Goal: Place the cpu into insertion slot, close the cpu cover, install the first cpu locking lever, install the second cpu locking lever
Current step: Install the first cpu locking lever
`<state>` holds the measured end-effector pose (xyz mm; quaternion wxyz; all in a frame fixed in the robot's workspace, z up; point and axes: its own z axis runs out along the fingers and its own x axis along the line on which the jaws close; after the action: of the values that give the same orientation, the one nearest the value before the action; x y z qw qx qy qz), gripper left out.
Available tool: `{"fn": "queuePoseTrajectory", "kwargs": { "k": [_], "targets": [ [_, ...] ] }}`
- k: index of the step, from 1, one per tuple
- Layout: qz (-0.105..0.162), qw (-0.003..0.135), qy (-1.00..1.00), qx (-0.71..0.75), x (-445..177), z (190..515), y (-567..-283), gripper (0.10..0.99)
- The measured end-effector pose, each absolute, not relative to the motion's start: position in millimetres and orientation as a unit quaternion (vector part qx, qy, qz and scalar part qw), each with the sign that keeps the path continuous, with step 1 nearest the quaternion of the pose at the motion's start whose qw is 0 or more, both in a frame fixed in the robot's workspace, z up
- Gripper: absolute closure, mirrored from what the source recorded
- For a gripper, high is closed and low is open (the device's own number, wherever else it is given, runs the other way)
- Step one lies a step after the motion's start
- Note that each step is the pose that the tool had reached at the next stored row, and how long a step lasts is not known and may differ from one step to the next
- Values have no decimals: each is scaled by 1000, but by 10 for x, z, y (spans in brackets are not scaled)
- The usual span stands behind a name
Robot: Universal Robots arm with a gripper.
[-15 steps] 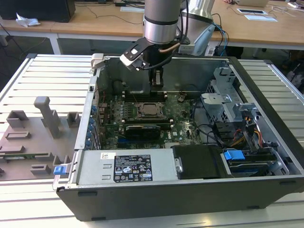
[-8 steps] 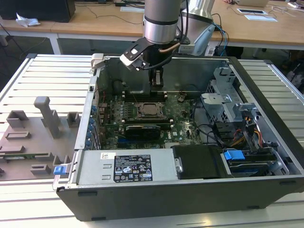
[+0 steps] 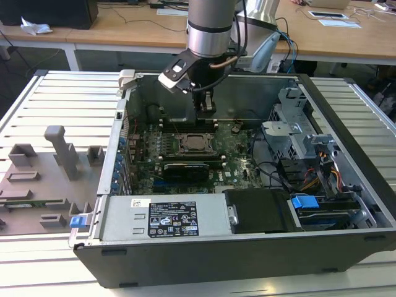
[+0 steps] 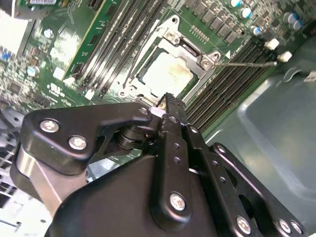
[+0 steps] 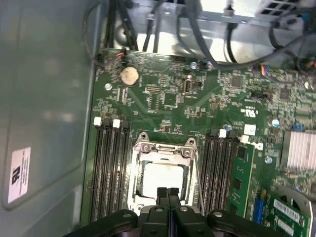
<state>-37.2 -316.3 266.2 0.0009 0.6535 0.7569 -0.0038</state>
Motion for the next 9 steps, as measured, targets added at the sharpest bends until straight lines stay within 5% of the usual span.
{"fn": "queuePoseTrajectory", "kwargs": {
  "k": [9],
  "targets": [
    [-4,1,805,594,-372,2662,-3163,980]
  ]
}}
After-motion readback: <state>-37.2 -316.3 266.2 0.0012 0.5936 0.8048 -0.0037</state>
